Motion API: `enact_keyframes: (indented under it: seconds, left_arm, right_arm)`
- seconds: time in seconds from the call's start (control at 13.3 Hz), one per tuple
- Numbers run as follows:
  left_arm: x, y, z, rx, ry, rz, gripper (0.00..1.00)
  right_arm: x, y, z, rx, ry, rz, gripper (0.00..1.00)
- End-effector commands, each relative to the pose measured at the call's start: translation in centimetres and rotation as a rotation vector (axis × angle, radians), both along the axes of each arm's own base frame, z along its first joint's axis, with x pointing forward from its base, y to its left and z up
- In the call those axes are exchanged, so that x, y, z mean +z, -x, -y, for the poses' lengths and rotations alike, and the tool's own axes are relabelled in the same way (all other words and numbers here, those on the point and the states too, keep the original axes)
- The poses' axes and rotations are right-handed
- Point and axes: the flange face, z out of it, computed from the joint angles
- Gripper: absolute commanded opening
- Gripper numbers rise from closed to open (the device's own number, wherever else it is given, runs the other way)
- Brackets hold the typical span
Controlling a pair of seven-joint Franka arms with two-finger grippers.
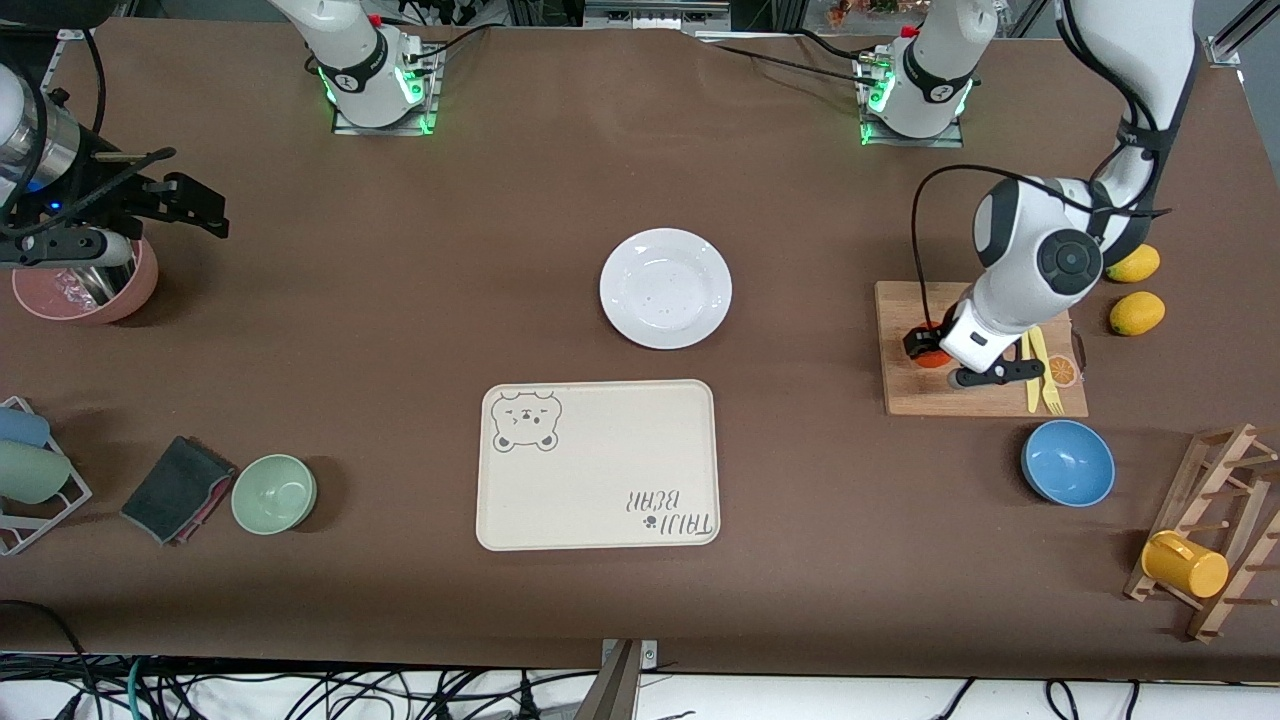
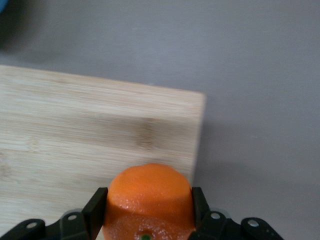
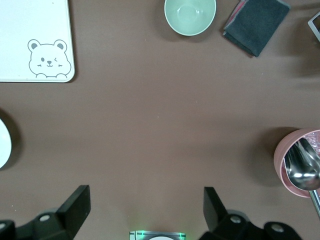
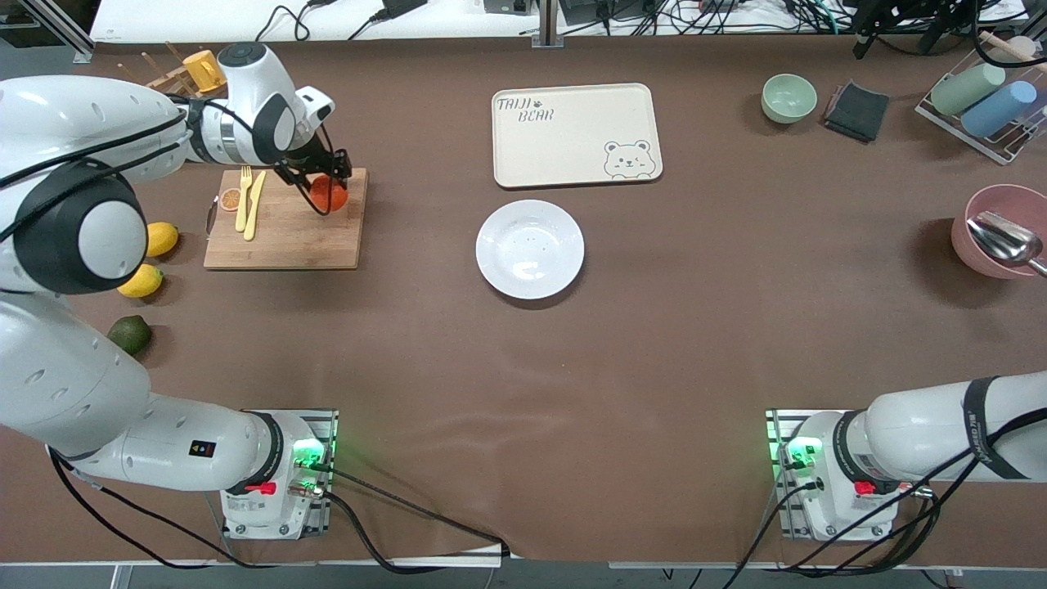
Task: Place orange and plate with both arms
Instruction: 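Close the left gripper on the orange and lift it, then carry the orange with the left gripper onto the white plate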
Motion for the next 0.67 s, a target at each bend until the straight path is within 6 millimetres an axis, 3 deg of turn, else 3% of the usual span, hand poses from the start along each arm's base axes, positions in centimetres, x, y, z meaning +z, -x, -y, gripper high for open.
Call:
enact_keyframes:
  seconds: [0.0,0.45,0.6]
  left_arm:
    - [2.1,1.4,5.5,-0.003,0.074,-0.001,0.0]
    - [3.3,5.6,20.4,0.017,0.13,-0.028,0.0]
    - [3.3,6.7,23.9,0.064,0.169,-0.057,0.0]
  right_arm:
    - [0.5,0.5,0.1,-0.004,-0.007,-0.002,1.0]
    - [0.5,0.5,0.1,-0.004,-0.007,-0.002,1.0]
    - [0.6,0.5,0.1,-0.004,-0.007,-0.001,1.0]
